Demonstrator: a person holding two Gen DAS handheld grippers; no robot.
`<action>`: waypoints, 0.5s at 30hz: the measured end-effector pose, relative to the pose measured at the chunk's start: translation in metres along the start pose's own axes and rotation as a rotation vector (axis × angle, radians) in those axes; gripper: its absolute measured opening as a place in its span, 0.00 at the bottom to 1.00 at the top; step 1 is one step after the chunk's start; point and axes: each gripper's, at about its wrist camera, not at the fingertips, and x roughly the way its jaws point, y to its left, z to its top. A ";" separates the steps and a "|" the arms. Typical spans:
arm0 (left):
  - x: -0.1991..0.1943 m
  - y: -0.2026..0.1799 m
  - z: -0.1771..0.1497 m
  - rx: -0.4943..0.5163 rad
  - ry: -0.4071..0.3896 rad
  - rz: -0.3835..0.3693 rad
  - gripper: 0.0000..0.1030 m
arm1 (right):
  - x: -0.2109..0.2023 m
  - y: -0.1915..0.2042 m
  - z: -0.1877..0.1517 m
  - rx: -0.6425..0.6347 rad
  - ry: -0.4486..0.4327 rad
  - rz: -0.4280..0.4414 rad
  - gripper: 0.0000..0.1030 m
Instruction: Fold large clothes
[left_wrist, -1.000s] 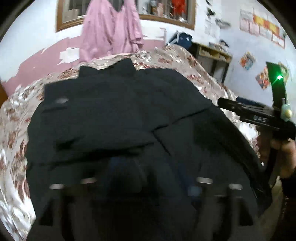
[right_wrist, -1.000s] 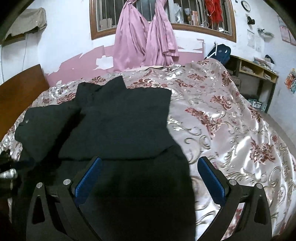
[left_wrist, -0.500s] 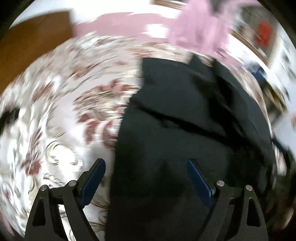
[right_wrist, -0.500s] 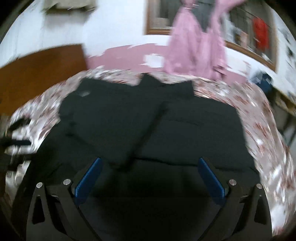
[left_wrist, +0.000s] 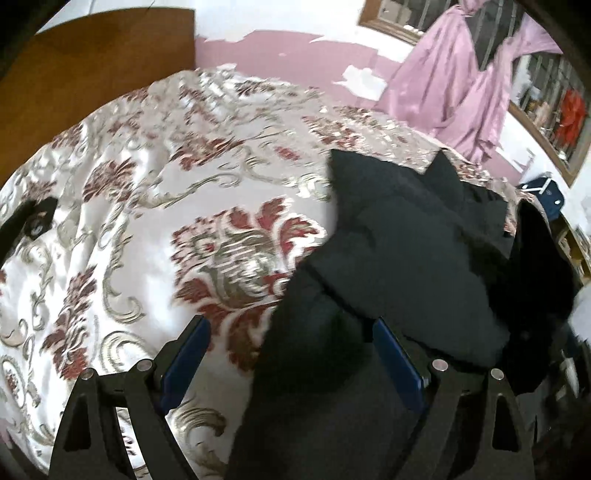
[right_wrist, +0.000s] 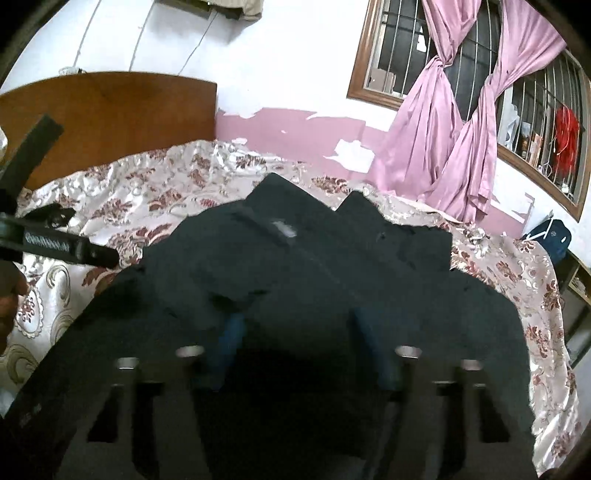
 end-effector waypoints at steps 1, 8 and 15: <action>-0.002 -0.004 -0.002 0.002 -0.006 -0.012 0.86 | -0.011 -0.011 0.002 0.021 -0.028 -0.006 0.24; 0.003 -0.049 0.004 0.036 -0.052 -0.082 0.86 | -0.033 -0.120 0.003 0.253 -0.076 -0.080 0.21; 0.016 -0.084 0.005 0.114 -0.045 -0.070 0.86 | -0.001 -0.189 -0.034 0.396 0.093 -0.073 0.24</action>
